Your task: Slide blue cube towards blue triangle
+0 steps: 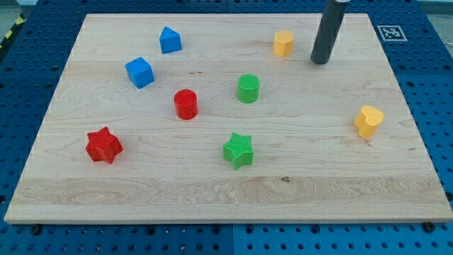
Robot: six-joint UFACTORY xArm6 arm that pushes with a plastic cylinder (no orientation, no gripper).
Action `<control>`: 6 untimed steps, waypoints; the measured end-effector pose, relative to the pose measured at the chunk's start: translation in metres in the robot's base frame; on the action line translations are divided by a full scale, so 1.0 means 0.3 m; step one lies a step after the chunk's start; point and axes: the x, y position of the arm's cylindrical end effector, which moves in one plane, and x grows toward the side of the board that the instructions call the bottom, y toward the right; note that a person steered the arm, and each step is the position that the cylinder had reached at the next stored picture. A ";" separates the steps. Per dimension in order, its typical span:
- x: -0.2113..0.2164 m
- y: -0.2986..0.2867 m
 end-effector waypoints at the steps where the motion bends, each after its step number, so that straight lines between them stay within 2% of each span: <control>1: 0.000 -0.016; 4: 0.000 -0.329; 6: 0.000 -0.438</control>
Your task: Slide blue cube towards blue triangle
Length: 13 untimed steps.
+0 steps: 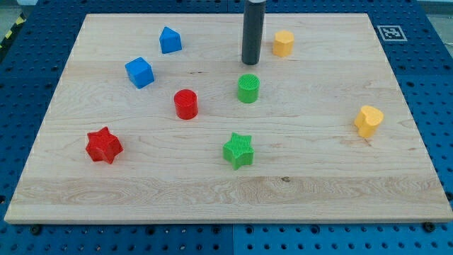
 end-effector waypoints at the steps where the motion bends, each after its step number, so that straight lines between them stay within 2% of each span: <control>1: 0.000 0.000; 4: 0.115 -0.104; 6: 0.139 -0.371; 8: 0.285 -0.475; 10: 0.249 -0.781; 11: 0.173 -0.764; 13: 0.146 -0.585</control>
